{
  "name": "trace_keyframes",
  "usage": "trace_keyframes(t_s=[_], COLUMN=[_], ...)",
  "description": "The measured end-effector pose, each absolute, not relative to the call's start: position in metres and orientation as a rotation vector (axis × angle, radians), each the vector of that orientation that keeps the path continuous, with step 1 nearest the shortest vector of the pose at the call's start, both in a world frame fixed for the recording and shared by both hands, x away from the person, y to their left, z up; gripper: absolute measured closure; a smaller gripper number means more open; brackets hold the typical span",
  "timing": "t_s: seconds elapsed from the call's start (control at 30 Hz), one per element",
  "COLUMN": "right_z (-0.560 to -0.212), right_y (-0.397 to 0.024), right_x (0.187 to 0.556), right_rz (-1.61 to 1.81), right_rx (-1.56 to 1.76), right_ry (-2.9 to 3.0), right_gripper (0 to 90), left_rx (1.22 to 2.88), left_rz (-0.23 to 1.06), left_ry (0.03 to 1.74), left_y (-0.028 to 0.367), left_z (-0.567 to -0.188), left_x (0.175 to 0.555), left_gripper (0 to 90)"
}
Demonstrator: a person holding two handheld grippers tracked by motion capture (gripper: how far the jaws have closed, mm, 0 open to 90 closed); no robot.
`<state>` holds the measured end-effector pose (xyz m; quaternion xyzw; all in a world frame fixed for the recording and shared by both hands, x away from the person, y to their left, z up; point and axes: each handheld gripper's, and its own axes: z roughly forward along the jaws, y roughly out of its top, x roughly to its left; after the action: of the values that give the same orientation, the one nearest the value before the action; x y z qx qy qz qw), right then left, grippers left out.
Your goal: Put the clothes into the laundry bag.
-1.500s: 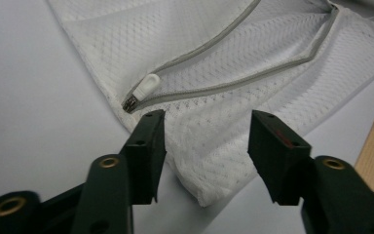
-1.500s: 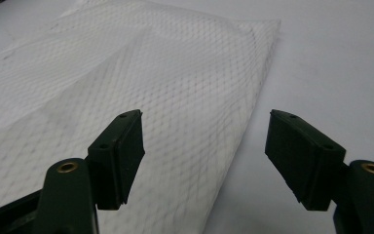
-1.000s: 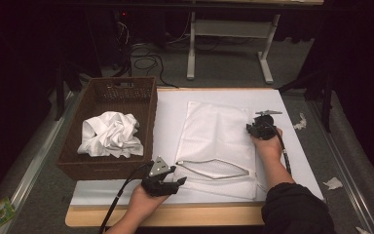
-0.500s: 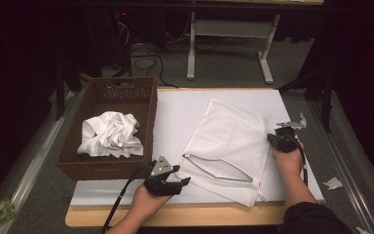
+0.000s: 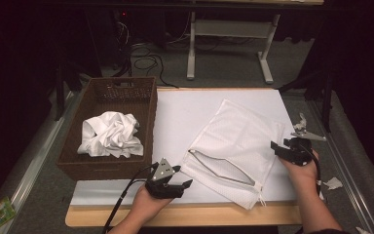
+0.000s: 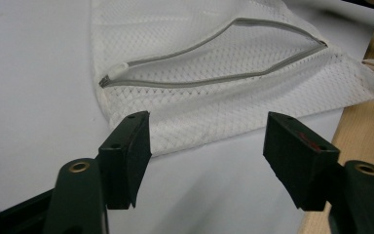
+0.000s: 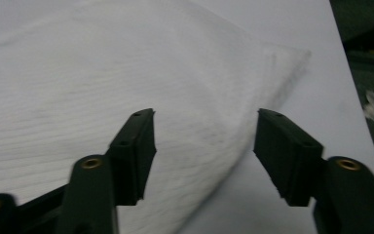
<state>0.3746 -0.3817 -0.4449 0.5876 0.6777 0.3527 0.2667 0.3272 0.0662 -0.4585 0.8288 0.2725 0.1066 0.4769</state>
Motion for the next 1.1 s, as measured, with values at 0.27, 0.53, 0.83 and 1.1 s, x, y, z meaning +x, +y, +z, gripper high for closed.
trace_keyframes(t_s=[0.27, 0.53, 0.83, 1.1], right_z=[-0.415, -0.422, -0.438, -0.438], right_y=[-0.344, -0.341, -0.349, -0.343], right_x=[0.317, 0.284, 0.296, 0.297], right_rz=[1.077, 1.194, 1.216, 1.231], right_rx=[1.457, 1.361, 1.371, 1.334], right_ry=[1.857, 1.776, 1.826, 1.846], right_gripper=[19.9, 15.7, 13.1, 10.2], left_rx=[2.022, 1.992, 1.930, 1.871], left_rz=[0.267, 0.267, 0.348, 0.371], left_ry=[0.665, 0.690, 0.692, 0.698], left_y=[0.069, 0.070, 0.074, 0.088], left_z=[-0.457, -0.455, -0.441, -0.424], left_x=[0.326, 0.327, 0.323, 0.320], left_gripper=[25.8, 19.0, 11.8, 14.2])
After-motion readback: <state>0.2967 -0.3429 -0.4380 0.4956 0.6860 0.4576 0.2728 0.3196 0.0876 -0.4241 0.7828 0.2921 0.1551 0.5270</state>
